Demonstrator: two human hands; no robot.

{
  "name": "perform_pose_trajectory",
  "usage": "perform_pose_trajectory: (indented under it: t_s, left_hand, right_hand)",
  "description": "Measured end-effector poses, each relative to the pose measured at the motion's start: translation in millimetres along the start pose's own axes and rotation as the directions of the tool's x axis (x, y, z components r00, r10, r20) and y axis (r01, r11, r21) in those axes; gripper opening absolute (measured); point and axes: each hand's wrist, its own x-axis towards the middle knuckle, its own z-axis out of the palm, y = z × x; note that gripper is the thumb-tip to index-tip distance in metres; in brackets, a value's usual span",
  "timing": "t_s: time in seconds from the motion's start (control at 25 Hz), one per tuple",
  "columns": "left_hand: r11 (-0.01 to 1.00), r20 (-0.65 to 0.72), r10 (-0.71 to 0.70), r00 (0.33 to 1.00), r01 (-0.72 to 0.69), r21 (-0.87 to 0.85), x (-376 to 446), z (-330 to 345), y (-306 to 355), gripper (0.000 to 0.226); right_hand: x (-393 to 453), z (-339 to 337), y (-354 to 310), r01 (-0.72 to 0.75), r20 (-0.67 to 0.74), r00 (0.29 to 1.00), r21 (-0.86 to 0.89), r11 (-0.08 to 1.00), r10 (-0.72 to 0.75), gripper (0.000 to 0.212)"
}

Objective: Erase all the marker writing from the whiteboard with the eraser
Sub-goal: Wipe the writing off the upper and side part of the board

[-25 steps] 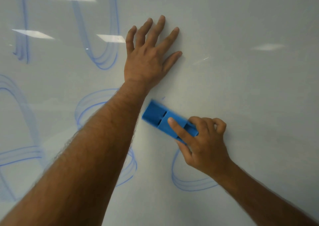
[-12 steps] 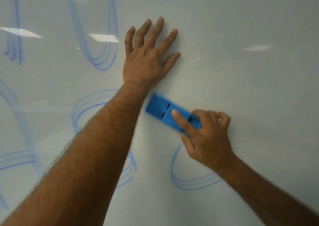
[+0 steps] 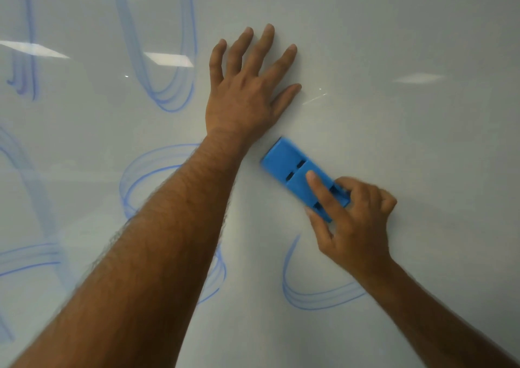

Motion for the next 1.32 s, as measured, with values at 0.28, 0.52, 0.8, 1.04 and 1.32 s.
perform_pose_trajectory:
  t_s: [0.28, 0.52, 0.8, 1.04, 1.32]
  left_hand:
    - [1.000, -0.039, 0.015, 0.999, -0.014, 0.029, -1, 3, 2, 0.054]
    - [0.999, 0.038, -0.001, 0.999, 0.000, 0.037, -2, -4, 4, 0.057]
    - [0.998, -0.025, 0.009, 1.000, -0.008, 0.055, -3, -1, 5, 0.055]
    - [0.998, 0.042, -0.007, 0.999, 0.005, 0.058, -3, -7, 7, 0.058]
    - [0.998, 0.052, -0.018, 0.998, 0.015, 0.064, -2, -5, 7, 0.058]
  right_hand:
    - [-102, -10, 17, 0.643, 0.254, 0.726, 0.078, 0.762, -0.638, 0.065]
    - [-65, -12, 32, 0.030, 0.062, 0.998, -0.033, 0.999, -0.028, 0.061]
    - [-153, -12, 12, 0.460, 0.250, 0.855, 0.040, 0.887, -0.454, 0.079]
    - [-145, -31, 57, -0.032, 0.142, 0.989, -0.123, 0.992, 0.049, 0.060]
    - [-193, -24, 6, -0.212, 0.219, 0.954, 0.017, 0.977, 0.203, 0.061]
